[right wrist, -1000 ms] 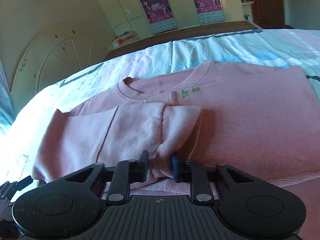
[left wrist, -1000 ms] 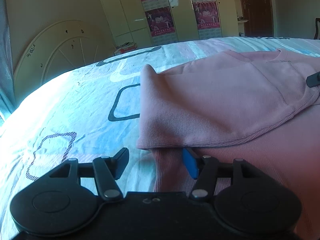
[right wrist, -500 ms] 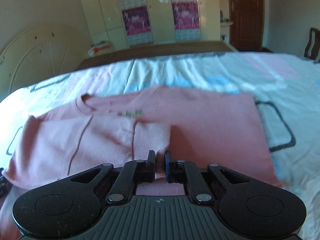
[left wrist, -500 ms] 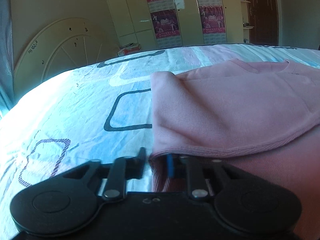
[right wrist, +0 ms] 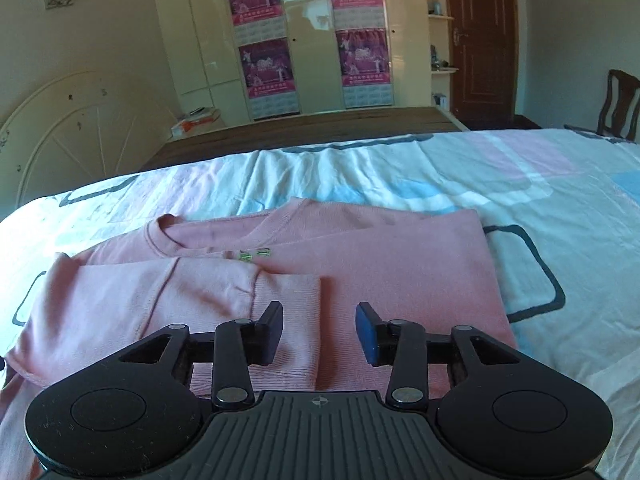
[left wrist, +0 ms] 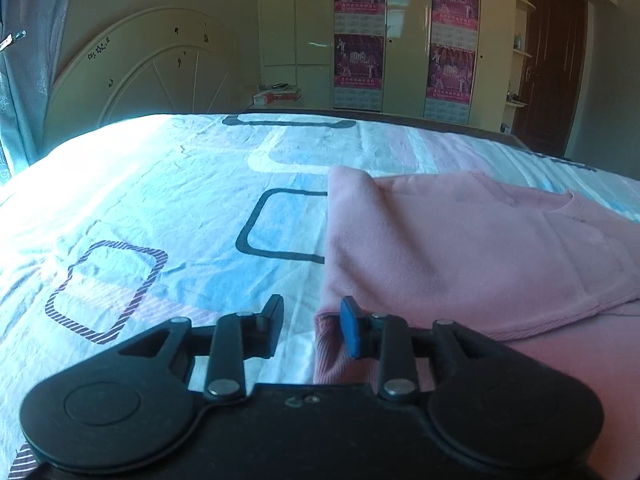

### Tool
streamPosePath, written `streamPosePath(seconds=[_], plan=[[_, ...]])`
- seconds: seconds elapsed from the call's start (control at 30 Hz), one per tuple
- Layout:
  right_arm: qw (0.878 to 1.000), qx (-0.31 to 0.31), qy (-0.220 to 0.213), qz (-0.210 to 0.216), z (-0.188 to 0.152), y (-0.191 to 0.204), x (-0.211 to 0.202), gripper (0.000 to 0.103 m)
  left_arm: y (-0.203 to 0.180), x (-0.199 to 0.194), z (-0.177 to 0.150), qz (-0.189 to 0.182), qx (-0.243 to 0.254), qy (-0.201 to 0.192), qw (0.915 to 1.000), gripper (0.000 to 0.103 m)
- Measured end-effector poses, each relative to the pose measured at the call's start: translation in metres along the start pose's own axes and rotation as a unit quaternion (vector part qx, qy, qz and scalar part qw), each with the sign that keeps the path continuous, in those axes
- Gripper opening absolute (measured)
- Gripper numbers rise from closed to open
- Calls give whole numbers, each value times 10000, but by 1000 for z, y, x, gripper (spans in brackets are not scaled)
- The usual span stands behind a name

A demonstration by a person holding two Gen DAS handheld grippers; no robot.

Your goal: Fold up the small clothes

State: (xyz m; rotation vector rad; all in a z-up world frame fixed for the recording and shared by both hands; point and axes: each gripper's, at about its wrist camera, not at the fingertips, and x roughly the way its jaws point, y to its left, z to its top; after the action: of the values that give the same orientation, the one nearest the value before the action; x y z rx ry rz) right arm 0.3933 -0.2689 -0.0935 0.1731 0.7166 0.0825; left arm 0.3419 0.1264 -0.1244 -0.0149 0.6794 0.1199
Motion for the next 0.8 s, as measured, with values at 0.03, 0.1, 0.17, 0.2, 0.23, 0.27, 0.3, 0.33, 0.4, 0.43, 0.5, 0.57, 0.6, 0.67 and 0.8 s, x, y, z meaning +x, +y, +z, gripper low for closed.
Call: streamPosePath(seconds=[0.03, 0.1, 0.17, 0.2, 0.23, 0.27, 0.3, 0.33, 0.4, 0.43, 0.5, 0.57, 0.6, 0.67, 0.8], plan=[[9999, -65, 27, 95, 2, 6, 3, 40, -4, -1, 5, -90, -38, -24, 9999, 35], [9995, -195, 83, 239, 3, 20, 11, 40, -14, 7, 17, -309, -56, 12, 9995, 36], [9988, -291, 153, 367, 4, 33, 22, 40, -27, 20, 29, -524, -93, 73, 9986, 37], [9984, -317, 191, 429, 5, 39, 27, 40, -33, 28, 36, -641, -125, 102, 9978, 37], [9982, -326, 215, 463, 7, 43, 32, 40, -41, 37, 42, -727, -135, 107, 9972, 38], [9981, -307, 247, 477, 8, 46, 38, 40, -47, 47, 48, -781, -104, 128, 9968, 39], [9980, -265, 276, 494, 11, 47, 42, 40, -52, 58, 53, -818, -76, 174, 9965, 39], [9980, -198, 303, 520, 13, 47, 48, 40, -57, 73, 58, -842, -70, 255, 9961, 39], [9980, -217, 316, 501, 19, 48, 56, 40, -59, 101, 63, -787, -116, 442, 9958, 39], [9981, -271, 310, 463, 21, 48, 60, 40, -56, 113, 64, -695, -150, 519, 9961, 39], [9980, -302, 378, 403, 23, 45, 71, 40, -46, 136, 65, -596, -251, 616, 9960, 39], [9971, -409, 593, 245, 19, 39, 85, 40, -40, 143, 67, -538, -215, 531, 9969, 40], [9964, -504, 675, 95, 15, 35, 92, 39, -37, 143, 69, -564, -236, 542, 9967, 40], [9973, -418, 592, 129, 14, 26, 91, 39, -33, 141, 72, -581, -395, 589, 9958, 38], [9987, -316, 375, 137, 19, 34, 80, 39, -35, 142, 76, -328, -211, 422, 9983, 40]])
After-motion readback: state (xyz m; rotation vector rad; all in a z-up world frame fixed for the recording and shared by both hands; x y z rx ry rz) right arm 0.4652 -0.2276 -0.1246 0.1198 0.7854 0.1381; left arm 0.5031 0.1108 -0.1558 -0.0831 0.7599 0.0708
